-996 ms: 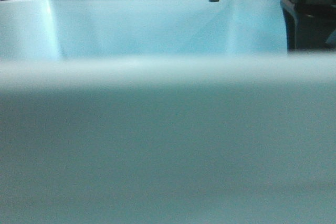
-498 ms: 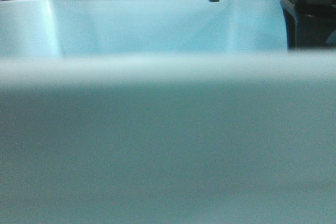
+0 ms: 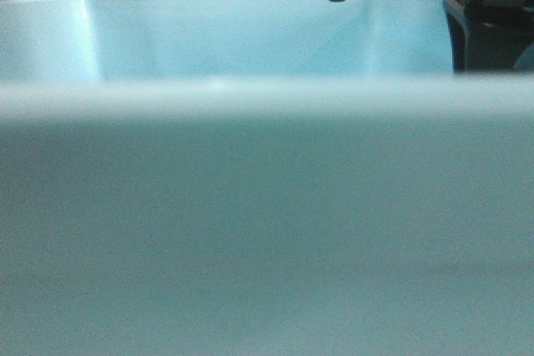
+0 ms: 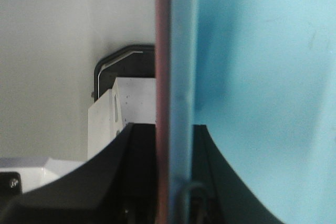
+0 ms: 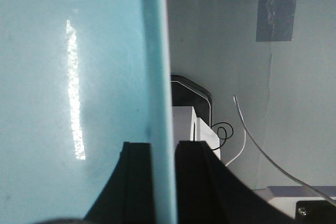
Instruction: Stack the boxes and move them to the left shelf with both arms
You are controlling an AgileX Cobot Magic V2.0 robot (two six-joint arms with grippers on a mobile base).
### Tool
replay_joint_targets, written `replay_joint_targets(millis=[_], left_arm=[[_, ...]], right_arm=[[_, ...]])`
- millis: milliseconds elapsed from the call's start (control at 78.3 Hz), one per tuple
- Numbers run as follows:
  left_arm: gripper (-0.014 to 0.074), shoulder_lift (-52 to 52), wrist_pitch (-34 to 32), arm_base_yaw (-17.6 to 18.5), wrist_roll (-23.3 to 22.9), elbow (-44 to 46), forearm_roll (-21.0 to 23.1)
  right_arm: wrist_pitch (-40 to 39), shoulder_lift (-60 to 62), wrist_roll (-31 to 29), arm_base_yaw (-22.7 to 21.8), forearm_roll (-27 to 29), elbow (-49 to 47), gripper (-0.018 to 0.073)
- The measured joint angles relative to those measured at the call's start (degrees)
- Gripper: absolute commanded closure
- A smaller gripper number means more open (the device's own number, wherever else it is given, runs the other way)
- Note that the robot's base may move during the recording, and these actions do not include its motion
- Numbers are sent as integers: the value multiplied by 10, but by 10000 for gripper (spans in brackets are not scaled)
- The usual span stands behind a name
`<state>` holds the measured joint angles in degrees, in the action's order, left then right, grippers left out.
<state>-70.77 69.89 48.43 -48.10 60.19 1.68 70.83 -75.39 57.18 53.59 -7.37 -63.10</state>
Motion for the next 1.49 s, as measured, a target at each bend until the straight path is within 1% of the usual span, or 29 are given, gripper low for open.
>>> replay_joint_targets(millis=[306, 536, 753, 881, 958, 970, 1085, 1226, 1366, 1494], left_arm=[[599, 0, -8, 1, 0, 0, -36], [599, 0, -16, 1, 0, 0, -45], [599, 0, -57, -3, 3, 0, -76], [599, -17, -78, -27, 25, 16, -80], [599, -40, -92, -46, 49, 43, -81], [599, -45, -96, -50, 53, 48, -82], [599, -93, -127, -79, 82, 99, -87], [599, -161, -154, -113, 111, 170, -88], [599, -232, -156, -145, 145, 252, -88], [599, -302, -156, -173, 180, 339, -88]], right_arm=[[-9, 0, 1, 0, 1, 0, 508], [-20, 0, -1, 0, -9, 0, 508], [-44, 0, -38, -4, -37, 0, 508], [-62, -7, -63, -41, -41, -13, 508], [-75, -19, -99, -76, -41, -32, 508], [-78, -24, -106, -88, -41, -37, 508], [-99, -53, -164, -148, -42, -76, 508], [-122, -101, -224, -207, -45, -134, 508], [-137, -161, -270, -241, -45, -198, 508], [-157, -223, -290, -267, -49, -264, 508]])
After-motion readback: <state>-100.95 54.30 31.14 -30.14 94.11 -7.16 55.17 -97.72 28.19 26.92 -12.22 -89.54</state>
